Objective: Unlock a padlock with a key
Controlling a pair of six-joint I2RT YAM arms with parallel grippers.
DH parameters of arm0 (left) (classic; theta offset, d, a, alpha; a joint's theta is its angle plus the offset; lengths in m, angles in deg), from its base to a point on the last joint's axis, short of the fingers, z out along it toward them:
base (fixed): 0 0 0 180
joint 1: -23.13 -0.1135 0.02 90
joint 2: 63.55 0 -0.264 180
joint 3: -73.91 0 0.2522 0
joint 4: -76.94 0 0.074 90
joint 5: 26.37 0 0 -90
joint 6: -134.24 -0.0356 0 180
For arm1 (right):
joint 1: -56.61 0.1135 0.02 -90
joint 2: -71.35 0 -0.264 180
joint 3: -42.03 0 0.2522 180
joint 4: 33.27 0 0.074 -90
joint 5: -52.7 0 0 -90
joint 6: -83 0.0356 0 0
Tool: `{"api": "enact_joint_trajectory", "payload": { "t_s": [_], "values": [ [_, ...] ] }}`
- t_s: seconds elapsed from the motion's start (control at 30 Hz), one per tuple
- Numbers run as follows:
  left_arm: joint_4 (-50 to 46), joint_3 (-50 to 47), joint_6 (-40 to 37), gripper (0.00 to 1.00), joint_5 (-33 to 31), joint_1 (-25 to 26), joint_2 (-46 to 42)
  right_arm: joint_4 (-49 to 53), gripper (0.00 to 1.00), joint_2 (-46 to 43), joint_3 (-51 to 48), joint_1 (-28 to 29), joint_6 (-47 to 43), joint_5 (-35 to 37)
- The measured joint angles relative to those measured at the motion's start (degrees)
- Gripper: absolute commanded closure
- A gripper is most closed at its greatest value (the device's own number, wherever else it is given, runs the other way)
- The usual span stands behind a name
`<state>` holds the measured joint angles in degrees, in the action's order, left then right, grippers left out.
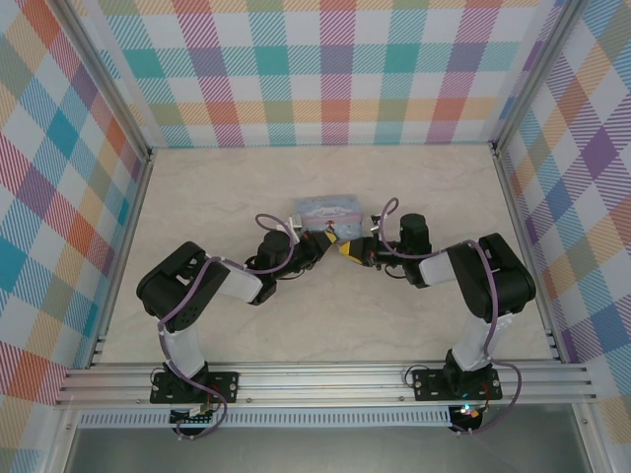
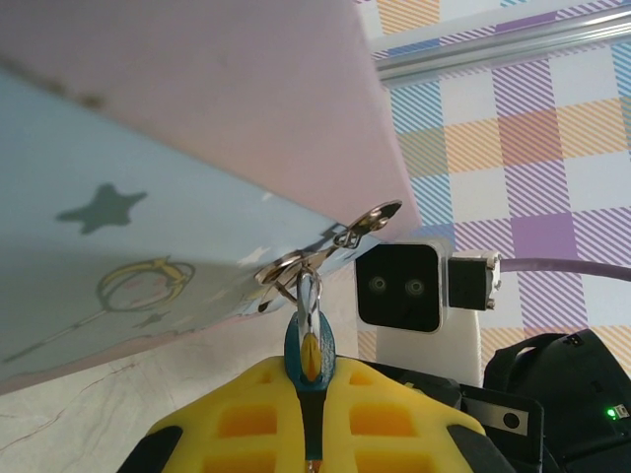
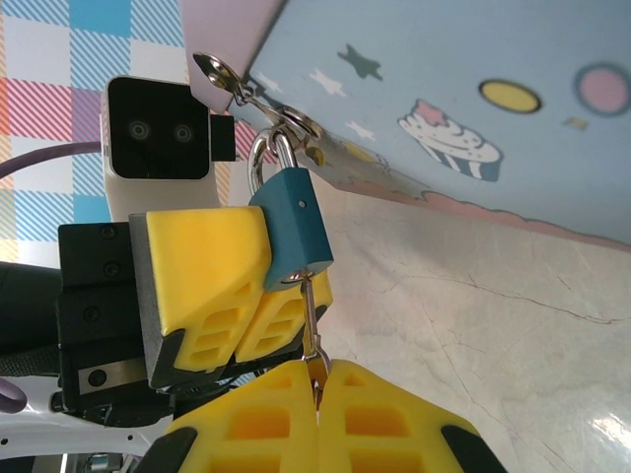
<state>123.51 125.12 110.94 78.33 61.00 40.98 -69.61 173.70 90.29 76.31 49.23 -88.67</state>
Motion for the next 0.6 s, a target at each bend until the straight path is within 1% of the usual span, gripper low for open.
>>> {"api": "enact_joint_trajectory", "payload": {
  "t_s": [0.33,0.6],
  "values": [
    [0.44,0.00,0.00,1.00,-1.07,0.00,0.00,-2.82,0.98,0.48,-0.02,0.13,2.49,0.79],
    [0.94,0.00,0.00,1.00,-1.11,0.00,0.09,-2.34,0.98,0.17,-0.02,-0.59,2.03,1.18]
  ]
}}
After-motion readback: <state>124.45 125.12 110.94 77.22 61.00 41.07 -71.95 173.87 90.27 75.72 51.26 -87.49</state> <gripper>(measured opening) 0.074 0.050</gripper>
